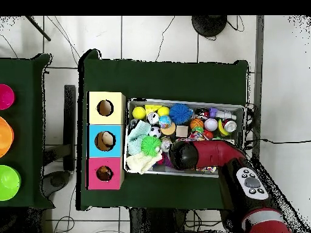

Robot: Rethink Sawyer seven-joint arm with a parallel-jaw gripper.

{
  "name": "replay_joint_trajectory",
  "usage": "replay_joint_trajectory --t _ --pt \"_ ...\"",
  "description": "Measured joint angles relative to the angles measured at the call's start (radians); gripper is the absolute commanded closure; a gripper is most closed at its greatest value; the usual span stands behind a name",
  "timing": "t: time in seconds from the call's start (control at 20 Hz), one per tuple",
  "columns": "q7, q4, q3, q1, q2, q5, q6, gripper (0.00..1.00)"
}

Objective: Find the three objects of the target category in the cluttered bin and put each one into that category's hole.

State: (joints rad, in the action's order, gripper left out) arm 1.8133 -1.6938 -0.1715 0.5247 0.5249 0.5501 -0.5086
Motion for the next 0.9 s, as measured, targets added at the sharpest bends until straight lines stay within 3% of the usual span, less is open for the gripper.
replay_joint_trajectory --t 0.45,0.9 --pt "0.0 0.062 -0.028 0.049 -0.04 0.0 -0.017 0.0" --pt "0.0 0.161 -0.098 0.104 -0.086 0.0 -0.145 0.0"
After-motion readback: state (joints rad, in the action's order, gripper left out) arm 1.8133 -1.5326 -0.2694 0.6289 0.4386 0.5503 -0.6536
